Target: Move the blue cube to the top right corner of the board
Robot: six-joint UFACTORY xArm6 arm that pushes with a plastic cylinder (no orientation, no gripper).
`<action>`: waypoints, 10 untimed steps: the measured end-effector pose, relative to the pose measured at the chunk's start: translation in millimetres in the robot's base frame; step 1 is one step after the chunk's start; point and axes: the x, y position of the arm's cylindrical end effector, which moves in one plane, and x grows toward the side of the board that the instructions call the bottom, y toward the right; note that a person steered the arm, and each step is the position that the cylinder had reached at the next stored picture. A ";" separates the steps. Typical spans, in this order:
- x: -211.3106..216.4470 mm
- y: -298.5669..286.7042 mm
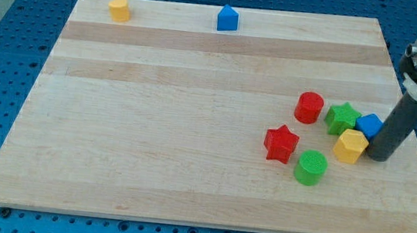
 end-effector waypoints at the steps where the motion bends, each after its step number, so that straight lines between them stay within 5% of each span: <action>1: -14.1 -8.0; 4: -59.3 -36.6; 10: -76.0 2.1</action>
